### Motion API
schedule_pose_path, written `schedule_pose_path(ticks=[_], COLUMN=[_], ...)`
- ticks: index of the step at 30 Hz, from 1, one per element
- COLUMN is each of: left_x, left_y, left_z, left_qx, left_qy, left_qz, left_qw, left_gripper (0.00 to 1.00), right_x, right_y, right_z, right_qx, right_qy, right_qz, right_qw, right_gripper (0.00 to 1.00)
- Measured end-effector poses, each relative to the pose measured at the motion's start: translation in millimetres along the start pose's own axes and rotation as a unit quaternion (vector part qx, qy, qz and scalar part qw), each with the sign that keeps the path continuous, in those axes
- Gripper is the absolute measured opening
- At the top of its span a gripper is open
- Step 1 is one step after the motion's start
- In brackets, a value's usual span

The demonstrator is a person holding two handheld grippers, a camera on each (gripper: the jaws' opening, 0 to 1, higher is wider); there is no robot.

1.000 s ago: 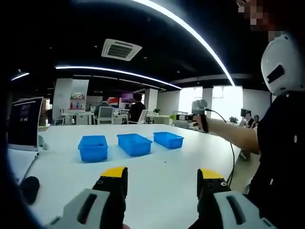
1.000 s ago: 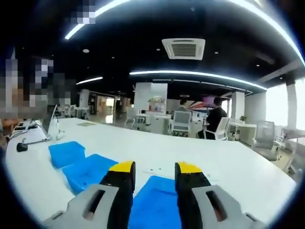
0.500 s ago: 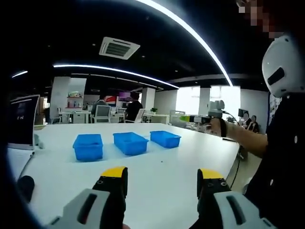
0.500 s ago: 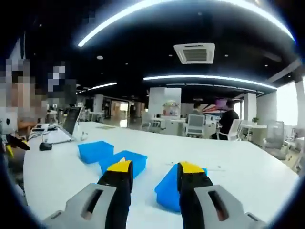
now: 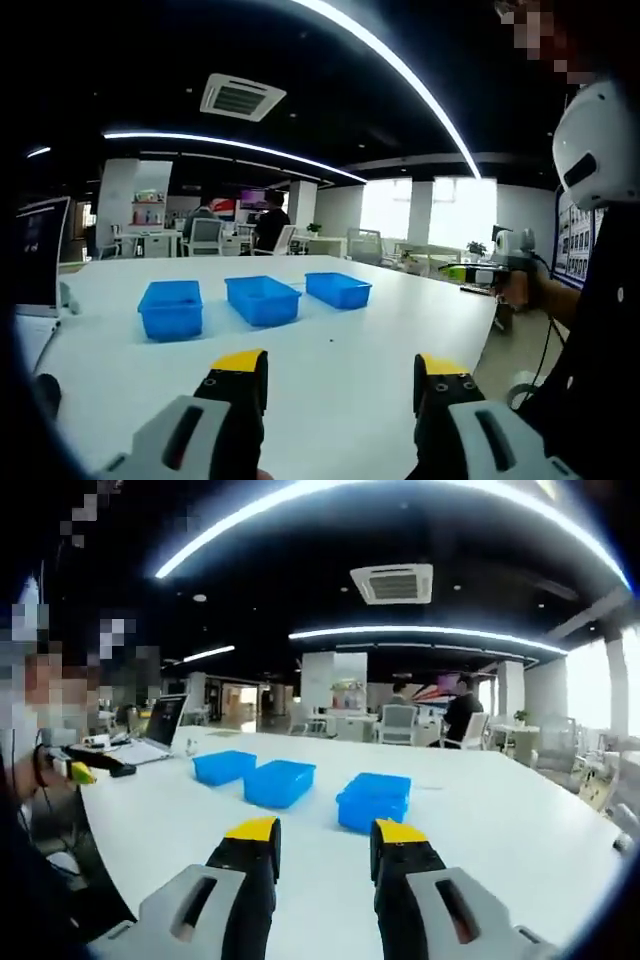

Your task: Pick up the resistors one by one and place each resistor into its matching bin, sorting the parts by color and model until every resistor is separated into the correct bin for its type

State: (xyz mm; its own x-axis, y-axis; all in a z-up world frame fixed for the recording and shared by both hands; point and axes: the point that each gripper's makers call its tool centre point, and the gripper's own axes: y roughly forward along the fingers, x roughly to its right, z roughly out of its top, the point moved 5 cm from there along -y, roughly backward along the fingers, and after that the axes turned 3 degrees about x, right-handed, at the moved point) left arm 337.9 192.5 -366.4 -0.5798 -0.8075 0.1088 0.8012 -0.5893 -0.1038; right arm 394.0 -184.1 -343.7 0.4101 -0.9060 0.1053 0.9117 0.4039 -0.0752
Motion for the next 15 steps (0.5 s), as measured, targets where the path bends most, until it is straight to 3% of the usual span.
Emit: schedule_pose_path(ticks=[4, 6, 8, 11, 15], left_x=[2.2, 2.5, 0.6, -1.7, -3.8], left_y=[1.0, -0.6, -3.8, -8.4, -16.7], left_z=[-1.0, -0.4, -0.5, -2.6, -3.5], left_qx=[-0.001, 0.000, 0.003, 0.001, 0.001], left_qy=[0.002, 0.003, 0.000, 0.000, -0.003], left_qz=[-0.008, -0.008, -0.004, 0.001, 0.009], left_qw=[1.0000, 1.0000, 1.0000, 1.0000, 1.0000], left_gripper=[0.60, 0.60, 0.60, 0.60, 0.60], right_x=[-7.7, -14.9, -23.3, -35.5, -51.8], right_y=[7.4, 15.9, 26.1, 46.8, 71.6], right_z=[0.4, -6.3, -18.1, -19.1, -19.7], right_qx=[-0.009, -0.042, -0.097, -0.107, -0.158], right_qy=[0.001, -0.003, -0.005, -0.019, -0.030], right_qz=[0.016, 0.042, 0.071, 0.108, 0.159], right_qw=[0.9998, 0.9982, 0.9927, 0.9882, 0.9741], right_gripper=[0.37, 0.39, 0.38, 0.37, 0.33])
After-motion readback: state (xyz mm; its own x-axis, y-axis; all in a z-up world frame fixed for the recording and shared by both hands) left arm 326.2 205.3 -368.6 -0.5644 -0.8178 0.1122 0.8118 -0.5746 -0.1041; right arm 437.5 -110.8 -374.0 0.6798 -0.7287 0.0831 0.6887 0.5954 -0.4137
